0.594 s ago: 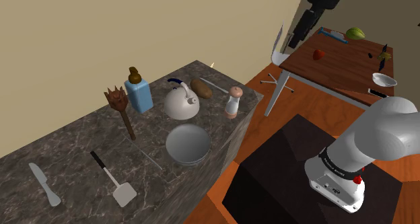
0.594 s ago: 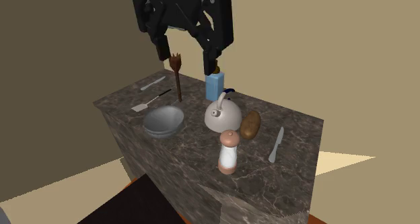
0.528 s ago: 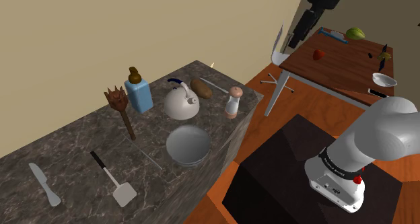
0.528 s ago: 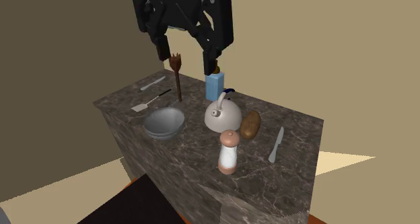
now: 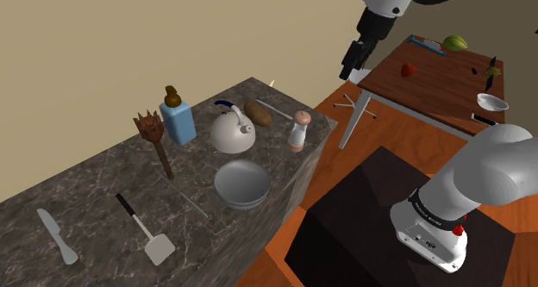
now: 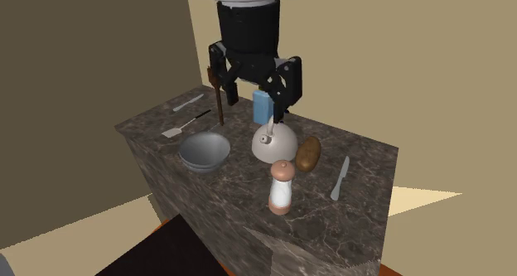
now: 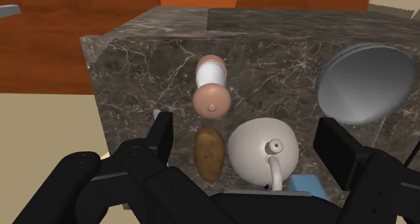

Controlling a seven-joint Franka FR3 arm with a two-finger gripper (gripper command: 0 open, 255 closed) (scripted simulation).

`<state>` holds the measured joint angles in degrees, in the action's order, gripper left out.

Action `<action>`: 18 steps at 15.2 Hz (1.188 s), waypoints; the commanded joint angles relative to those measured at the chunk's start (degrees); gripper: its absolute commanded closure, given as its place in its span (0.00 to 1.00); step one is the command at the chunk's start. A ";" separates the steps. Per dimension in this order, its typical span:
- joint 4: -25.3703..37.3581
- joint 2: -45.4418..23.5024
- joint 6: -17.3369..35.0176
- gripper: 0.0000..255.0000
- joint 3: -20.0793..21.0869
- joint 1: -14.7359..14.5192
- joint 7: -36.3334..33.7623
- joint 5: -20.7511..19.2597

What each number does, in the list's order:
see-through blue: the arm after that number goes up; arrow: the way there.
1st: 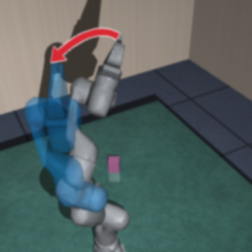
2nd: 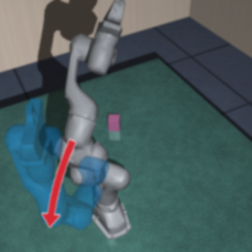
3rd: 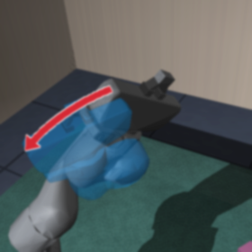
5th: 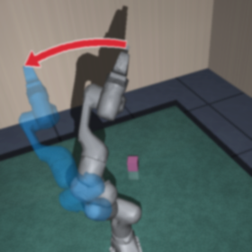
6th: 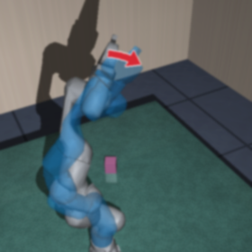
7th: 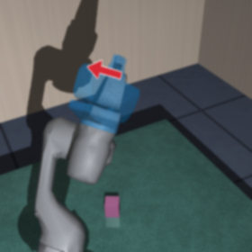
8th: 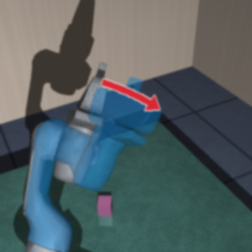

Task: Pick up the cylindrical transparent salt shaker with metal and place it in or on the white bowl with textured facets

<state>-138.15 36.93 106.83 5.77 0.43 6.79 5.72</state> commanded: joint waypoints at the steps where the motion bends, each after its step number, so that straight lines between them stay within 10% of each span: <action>1: -1.57 -2.71 4.20 0.00 0.54 0.16 -0.39 0.04; 18: 2.58 -36.25 31.86 0.00 3.60 2.25 -5.99 -4.67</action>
<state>-135.99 2.37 137.46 9.34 2.62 1.17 1.48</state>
